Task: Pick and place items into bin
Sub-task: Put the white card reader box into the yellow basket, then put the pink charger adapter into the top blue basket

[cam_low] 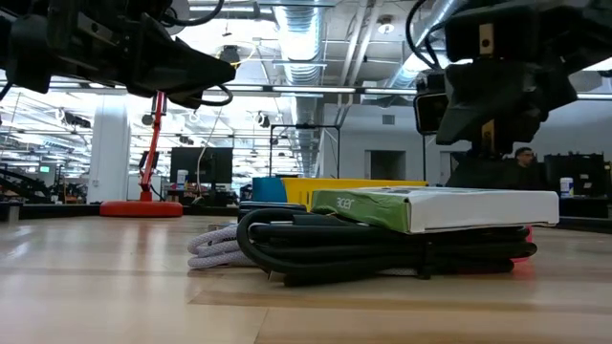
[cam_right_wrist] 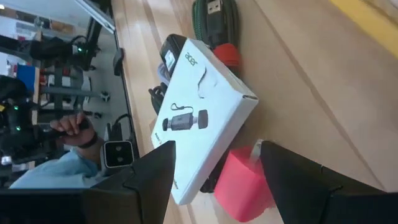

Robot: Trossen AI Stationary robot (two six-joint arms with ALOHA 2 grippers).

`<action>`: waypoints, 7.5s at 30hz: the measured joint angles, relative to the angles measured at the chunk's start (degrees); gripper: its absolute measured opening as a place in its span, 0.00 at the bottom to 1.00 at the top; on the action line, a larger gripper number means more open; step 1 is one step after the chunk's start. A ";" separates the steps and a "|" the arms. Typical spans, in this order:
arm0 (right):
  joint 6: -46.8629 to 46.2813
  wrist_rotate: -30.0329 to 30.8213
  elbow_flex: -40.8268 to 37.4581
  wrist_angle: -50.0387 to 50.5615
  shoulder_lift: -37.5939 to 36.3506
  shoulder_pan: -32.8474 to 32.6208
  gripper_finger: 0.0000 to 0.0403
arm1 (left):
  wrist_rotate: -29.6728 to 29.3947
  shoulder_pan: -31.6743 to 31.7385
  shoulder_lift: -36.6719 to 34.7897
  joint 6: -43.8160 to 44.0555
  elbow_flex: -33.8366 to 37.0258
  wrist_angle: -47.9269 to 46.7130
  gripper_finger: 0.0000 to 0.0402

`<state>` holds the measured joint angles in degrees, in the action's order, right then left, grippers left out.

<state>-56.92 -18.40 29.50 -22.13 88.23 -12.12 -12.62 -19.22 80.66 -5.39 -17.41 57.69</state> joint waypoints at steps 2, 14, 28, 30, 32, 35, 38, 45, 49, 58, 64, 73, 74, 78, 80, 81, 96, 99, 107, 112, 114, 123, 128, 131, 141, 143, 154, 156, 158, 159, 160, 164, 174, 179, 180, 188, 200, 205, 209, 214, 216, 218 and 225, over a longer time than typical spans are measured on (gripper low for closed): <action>0.11 -1.05 0.76 -0.11 0.76 0.55 0.57 | -0.02 0.00 0.00 0.00 0.00 0.00 0.08; 1.67 -2.72 2.88 2.26 3.01 2.58 0.57 | -0.09 0.00 0.00 -0.07 0.02 0.00 0.08; -1.42 -0.73 2.86 2.40 3.01 2.89 0.57 | 0.08 -0.07 0.00 0.34 0.02 -0.42 0.08; -1.64 -0.44 2.86 2.41 3.01 2.89 0.57 | 0.31 -0.07 0.00 0.44 0.02 -0.44 0.08; -2.50 0.53 2.86 2.40 3.01 2.76 0.57 | 0.35 -0.07 0.00 0.44 0.02 -0.44 0.08; -3.07 0.80 2.86 2.38 3.01 2.75 0.57 | 0.35 -0.07 0.00 0.44 0.02 -0.62 0.08; -3.08 2.11 2.83 2.38 2.99 2.34 0.57 | 0.33 -0.09 0.00 0.37 0.02 -0.70 0.08; -3.59 3.62 2.81 2.34 2.99 0.62 0.57 | 0.22 -0.09 0.00 -0.06 0.02 -0.70 0.08; -3.72 4.32 2.81 2.29 2.97 -0.10 0.57 | -0.02 -0.09 0.00 -0.29 0.02 -0.50 0.08; -4.16 6.15 2.81 1.78 2.94 -0.61 0.57 | -0.04 -0.09 0.00 -0.35 0.02 -0.35 0.08; -4.16 6.35 2.81 1.81 2.94 -0.62 0.57 | -0.02 -0.09 0.00 -0.38 0.02 -0.33 0.08; -6.31 3.54 3.53 -4.79 9.72 -1.64 0.57 | -0.02 -0.09 0.00 -0.40 0.02 -0.31 0.08; -6.46 2.81 3.84 -4.93 10.85 -1.43 0.57 | -0.02 -0.09 -0.02 -0.42 0.02 -0.29 0.08; -6.21 -0.25 4.89 -4.99 12.39 -0.17 0.57 | -0.02 -0.09 -0.02 -0.42 0.04 -0.21 0.08; -5.63 -0.97 5.29 -4.65 12.51 0.20 0.57 | -0.02 -0.09 -0.02 -0.40 0.04 -0.20 0.08; -5.34 -1.27 5.42 -4.57 12.58 0.32 0.57 | -0.02 -0.09 -0.02 -0.39 0.04 -0.20 0.08; -3.94 -1.02 5.74 -4.99 12.69 0.64 0.51 | 0.00 -0.11 -0.02 0.01 0.04 -0.71 0.08; -3.92 -1.00 5.74 -5.07 12.69 0.64 0.46 | 0.00 -0.10 -0.02 0.02 0.04 -0.73 0.08; -3.89 -1.06 5.76 -6.47 12.71 0.68 0.34 | 0.00 -0.11 -0.02 0.02 0.04 -0.77 0.08; -3.95 -2.44 5.76 -7.10 12.71 0.71 0.29 | 0.02 -0.11 -0.02 0.46 0.04 -0.79 0.08; -3.96 -2.57 5.76 -7.25 12.71 0.68 0.27 | 0.02 -0.11 -0.02 0.48 0.04 -0.79 0.08; -3.74 -4.84 7.06 -7.62 12.19 1.23 0.19 | 0.02 -0.11 -0.02 0.46 0.04 -1.64 0.08; -2.58 -6.52 8.69 -7.41 12.19 1.55 0.16 | 0.02 -0.11 -0.02 0.44 0.04 -1.77 0.08; -2.53 -7.92 9.16 -7.41 12.19 2.17 0.16 | 0.02 -0.11 -0.02 0.44 0.04 -1.86 0.08; -2.56 -8.76 9.35 -7.41 12.19 2.63 0.16 | 0.02 -0.11 -0.02 0.44 0.04 -2.71 0.08; -2.56 -8.74 9.35 -7.41 12.17 2.63 0.16 | 0.04 -0.11 -0.02 0.44 0.04 -2.71 0.08; -3.57 -9.24 9.39 -5.14 12.17 2.63 0.16 | 0.03 -0.11 -0.02 0.50 0.04 -2.71 0.08; -3.88 -9.79 9.39 -4.84 12.17 2.63 0.16 | 0.04 -0.11 -0.02 0.52 0.04 -2.71 0.08; -4.48 -10.07 9.39 -4.89 12.17 2.63 0.16 | 0.04 -0.10 -0.02 0.59 0.04 -2.71 0.08; -4.57 -10.10 9.39 -4.87 12.17 2.63 0.16 | 0.04 -0.10 -0.02 0.60 0.04 -2.71 0.08; -4.59 -10.24 9.38 -4.86 12.17 2.63 0.16 | 0.04 -0.10 -0.02 0.61 0.04 -2.71 0.08; -4.18 -10.18 9.41 -2.10 9.95 2.66 0.15 | 0.04 -0.09 -0.02 0.63 0.04 -2.73 0.08; 2.07 -2.00 9.39 15.93 -4.66 4.82 0.12 | 0.07 -0.10 -0.02 0.50 0.04 -3.08 0.08; 6.55 3.16 9.37 22.59 -11.42 7.11 0.12 | 0.05 -0.11 -0.02 0.39 0.04 -3.08 0.08; 7.52 4.07 9.39 23.01 -12.37 7.69 0.12 | 0.04 -0.09 -0.02 0.37 0.04 -3.06 0.08; 16.63 8.05 9.37 23.58 -15.61 12.27 0.12 | 0.04 -0.10 -0.02 -0.34 0.04 -3.04 0.08; 31.94 12.96 9.37 15.65 -15.59 16.50 0.12 | 0.03 -0.09 -0.02 -0.39 0.04 -3.02 0.08; 35.61 16.46 9.37 14.84 -15.53 16.79 0.12 | 0.02 -0.09 -0.02 -0.39 0.04 -3.02 0.08; 37.61 17.08 9.37 14.83 -15.53 16.54 0.15 | 0.02 -0.09 -0.02 -0.39 0.04 -3.02 0.08; 37.53 17.01 9.37 14.78 -15.53 16.22 0.22 | 0.02 -0.11 -0.02 -0.39 0.04 -3.02 0.08; 37.50 17.04 9.37 14.79 -15.53 16.24 0.25 | 0.02 -0.09 -0.02 -0.39 0.04 -3.02 0.08; 37.48 17.04 9.37 14.76 -15.53 16.24 0.27 | 0.02 -0.10 -0.02 -0.39 0.03 -3.02 0.08; 35.97 17.00 9.37 14.74 -15.52 16.24 0.34 | 0.02 -0.09 -0.02 -0.39 0.02 -3.07 0.08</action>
<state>-20.95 -1.40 38.87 -7.39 72.72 4.12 -12.60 -19.31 80.64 -5.78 -17.39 54.62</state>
